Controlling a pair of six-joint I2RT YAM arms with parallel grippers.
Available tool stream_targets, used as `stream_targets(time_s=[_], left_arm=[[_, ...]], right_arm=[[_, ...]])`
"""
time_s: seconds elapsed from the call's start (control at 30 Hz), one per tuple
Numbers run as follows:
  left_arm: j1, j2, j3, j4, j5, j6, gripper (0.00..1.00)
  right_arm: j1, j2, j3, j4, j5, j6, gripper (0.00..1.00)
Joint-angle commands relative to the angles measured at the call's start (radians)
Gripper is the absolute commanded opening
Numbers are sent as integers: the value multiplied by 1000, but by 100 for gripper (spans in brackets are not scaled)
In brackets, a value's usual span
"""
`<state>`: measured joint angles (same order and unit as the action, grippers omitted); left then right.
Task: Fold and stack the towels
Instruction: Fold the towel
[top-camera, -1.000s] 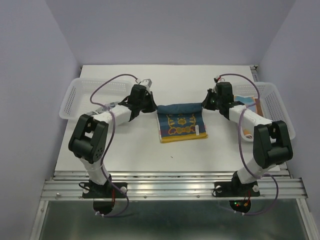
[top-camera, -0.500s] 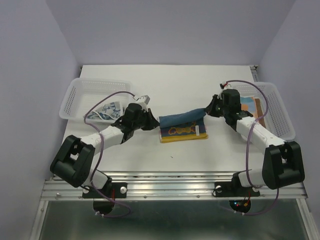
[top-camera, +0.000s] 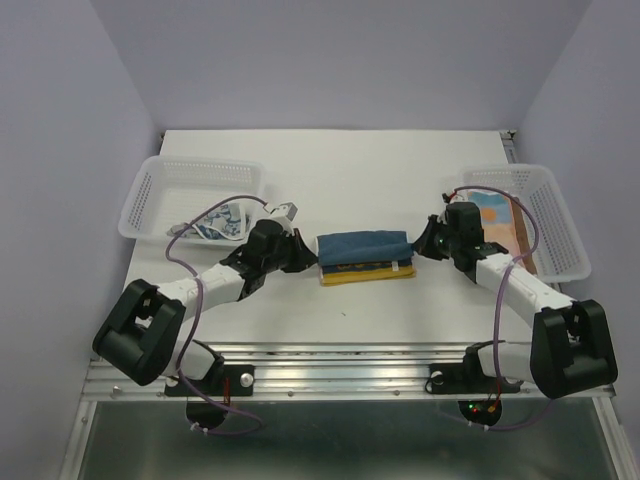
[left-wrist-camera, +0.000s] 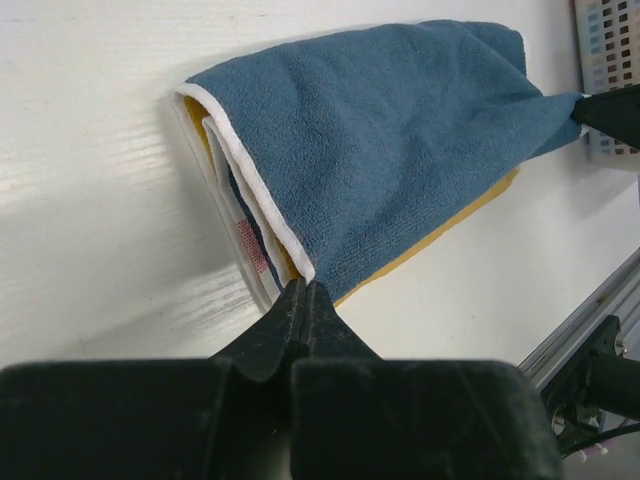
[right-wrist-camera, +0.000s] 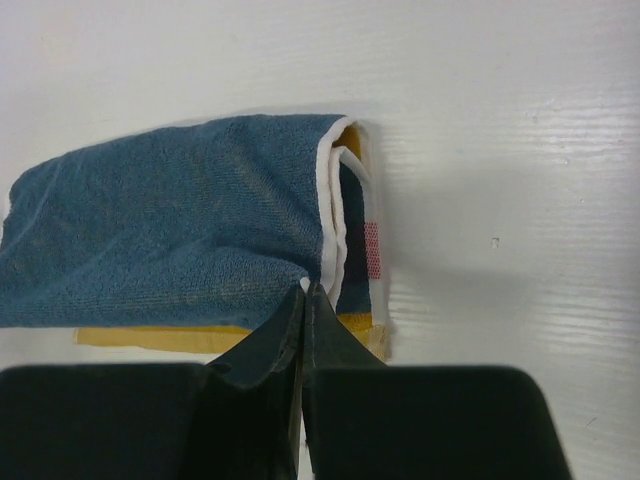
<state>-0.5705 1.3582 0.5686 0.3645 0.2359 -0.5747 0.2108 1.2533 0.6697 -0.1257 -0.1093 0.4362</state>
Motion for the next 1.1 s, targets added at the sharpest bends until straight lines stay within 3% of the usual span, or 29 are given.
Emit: stream_targets(time_s=[0.0, 0.13, 0.43, 0.47, 0.5, 0.53, 0.6, 0.63, 0.73, 0.77, 0.8, 1.07], left_arm=[[-8, -10, -24, 37, -7, -10, 0], [-15, -5, -32, 40, 0, -27, 0], [-81, 18, -75, 40, 11, -62, 2], [-88, 16, -81, 40, 10, -66, 9], [-89, 10, -93, 37, 8, -67, 15], [-91, 2, -98, 34, 11, -67, 27], [-92, -14, -108, 22, 8, -71, 42], [-94, -40, -110, 5, 2, -71, 47], [-98, -112, -113, -28, -16, -68, 68], [-98, -132, -111, -41, -23, -67, 89], [-100, -152, -107, -53, -27, -63, 99], [-101, -304, -89, -180, -131, -40, 99]], right_arm=[[-4, -9, -35, 34, 2, 19, 1], [-4, 6, -55, 40, 13, 33, 1], [-4, -11, -94, 11, 85, 68, 11], [-4, -14, -97, 3, 92, 73, 14], [-4, -23, -96, -2, 97, 73, 28], [-4, -28, -96, -8, 100, 73, 37], [-4, -38, -91, -28, 83, 56, 54], [-4, -55, -87, -32, 71, 49, 68], [-4, -93, -62, -48, 11, 19, 83], [-4, -103, -46, -51, -21, 3, 90], [-2, -110, -36, -54, -33, -7, 100], [111, 1, 178, -158, 136, -135, 100]])
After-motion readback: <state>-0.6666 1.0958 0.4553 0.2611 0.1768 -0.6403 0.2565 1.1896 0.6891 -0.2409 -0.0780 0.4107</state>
